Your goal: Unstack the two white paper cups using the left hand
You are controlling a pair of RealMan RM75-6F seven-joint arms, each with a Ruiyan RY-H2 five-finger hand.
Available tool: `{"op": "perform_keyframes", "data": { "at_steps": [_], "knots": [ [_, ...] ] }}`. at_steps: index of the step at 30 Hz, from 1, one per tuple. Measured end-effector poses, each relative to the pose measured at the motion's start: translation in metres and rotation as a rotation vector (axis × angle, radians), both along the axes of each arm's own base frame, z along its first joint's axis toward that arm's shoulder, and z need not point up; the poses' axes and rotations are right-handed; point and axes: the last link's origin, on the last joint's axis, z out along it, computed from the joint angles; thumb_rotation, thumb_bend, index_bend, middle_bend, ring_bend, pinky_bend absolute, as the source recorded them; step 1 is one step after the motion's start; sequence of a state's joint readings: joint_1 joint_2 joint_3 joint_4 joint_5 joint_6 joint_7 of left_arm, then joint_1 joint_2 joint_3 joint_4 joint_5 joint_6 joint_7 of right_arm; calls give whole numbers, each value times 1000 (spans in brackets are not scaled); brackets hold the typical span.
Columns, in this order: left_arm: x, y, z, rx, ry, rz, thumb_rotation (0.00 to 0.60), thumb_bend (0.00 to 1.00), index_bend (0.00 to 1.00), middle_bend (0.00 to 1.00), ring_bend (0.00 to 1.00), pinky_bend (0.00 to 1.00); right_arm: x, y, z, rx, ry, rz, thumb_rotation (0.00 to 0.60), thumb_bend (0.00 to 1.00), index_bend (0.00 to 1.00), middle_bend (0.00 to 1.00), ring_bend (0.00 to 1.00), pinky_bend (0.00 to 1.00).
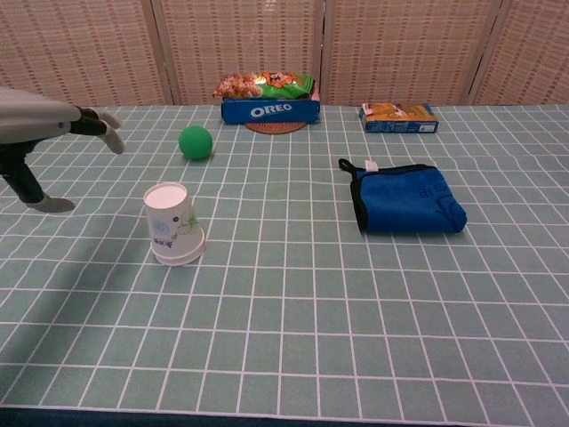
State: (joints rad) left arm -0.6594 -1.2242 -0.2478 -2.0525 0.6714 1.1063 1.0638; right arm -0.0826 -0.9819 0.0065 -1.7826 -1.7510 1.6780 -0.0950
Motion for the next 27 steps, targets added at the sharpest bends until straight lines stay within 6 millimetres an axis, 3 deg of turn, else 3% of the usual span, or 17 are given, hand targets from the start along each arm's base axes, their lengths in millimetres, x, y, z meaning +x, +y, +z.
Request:
{"op": "perform_keyframes", "data": {
  "at_steps": [10,27],
  "knots": [
    [24,25,-20,-36,14,2,600,295,255,0,0,0,-6,-8,8,2,-38,-36,600,315,7,0,0,0],
    [32,20,-37,-54,18,19,600,295,257,0,0,0,-7,-6,15,10,-64,-24,600,315,7,0,0,0]
  ]
}}
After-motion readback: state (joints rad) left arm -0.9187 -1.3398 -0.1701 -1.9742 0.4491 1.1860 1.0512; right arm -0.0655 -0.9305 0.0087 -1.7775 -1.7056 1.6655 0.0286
